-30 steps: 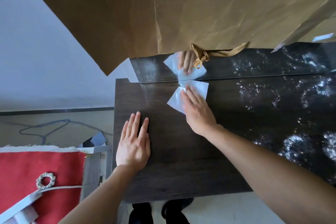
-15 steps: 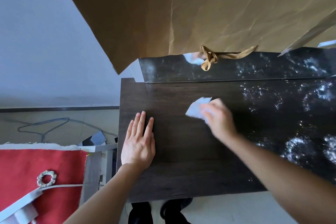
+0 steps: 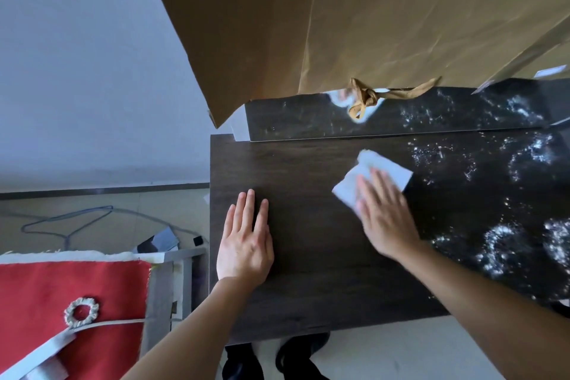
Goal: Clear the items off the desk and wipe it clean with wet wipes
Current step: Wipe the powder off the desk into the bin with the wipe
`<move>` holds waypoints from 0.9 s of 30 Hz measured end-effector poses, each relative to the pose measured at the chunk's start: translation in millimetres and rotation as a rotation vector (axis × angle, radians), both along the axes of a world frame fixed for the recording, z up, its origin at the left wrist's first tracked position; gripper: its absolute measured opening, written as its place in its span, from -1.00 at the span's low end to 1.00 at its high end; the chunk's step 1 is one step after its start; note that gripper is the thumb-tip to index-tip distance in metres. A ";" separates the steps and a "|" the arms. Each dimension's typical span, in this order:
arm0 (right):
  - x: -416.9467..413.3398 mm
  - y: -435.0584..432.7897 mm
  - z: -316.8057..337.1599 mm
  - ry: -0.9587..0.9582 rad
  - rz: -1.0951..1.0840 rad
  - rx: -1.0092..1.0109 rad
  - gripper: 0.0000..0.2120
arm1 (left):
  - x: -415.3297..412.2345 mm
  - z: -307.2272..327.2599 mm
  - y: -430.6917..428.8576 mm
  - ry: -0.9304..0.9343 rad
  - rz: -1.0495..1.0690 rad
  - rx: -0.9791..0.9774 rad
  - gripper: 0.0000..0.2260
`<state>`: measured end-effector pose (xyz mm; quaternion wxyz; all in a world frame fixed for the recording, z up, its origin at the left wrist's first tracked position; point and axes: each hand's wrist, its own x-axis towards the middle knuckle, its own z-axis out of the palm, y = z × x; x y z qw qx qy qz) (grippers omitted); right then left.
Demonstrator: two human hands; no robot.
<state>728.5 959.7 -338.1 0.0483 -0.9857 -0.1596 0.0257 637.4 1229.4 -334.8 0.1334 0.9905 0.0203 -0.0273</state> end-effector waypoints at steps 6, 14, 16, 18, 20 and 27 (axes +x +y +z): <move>-2.7 86.2 -1.2 0.108 -0.116 -0.020 -0.40 | -0.1 -1.2 2.0 -0.003 -0.009 -0.031 -0.55; 21.2 195.0 5.6 0.204 -0.056 -0.029 -0.46 | -72.7 -2.6 59.5 -0.014 -0.036 -0.094 -0.54; 8.5 224.9 3.1 0.205 -0.014 -0.003 -0.46 | -89.2 -1.8 76.9 0.044 -0.006 -0.094 -0.53; -22.6 236.8 0.9 0.221 0.048 0.012 -0.47 | -99.2 0.4 98.3 0.086 0.083 -0.112 -0.57; -64.9 232.2 0.4 0.190 0.110 0.048 -0.48 | -105.0 5.1 117.6 0.109 0.186 -0.142 -0.60; -208.5 164.0 10.2 0.143 0.241 0.125 -0.47 | -85.7 28.0 125.4 0.109 0.149 -0.164 -0.76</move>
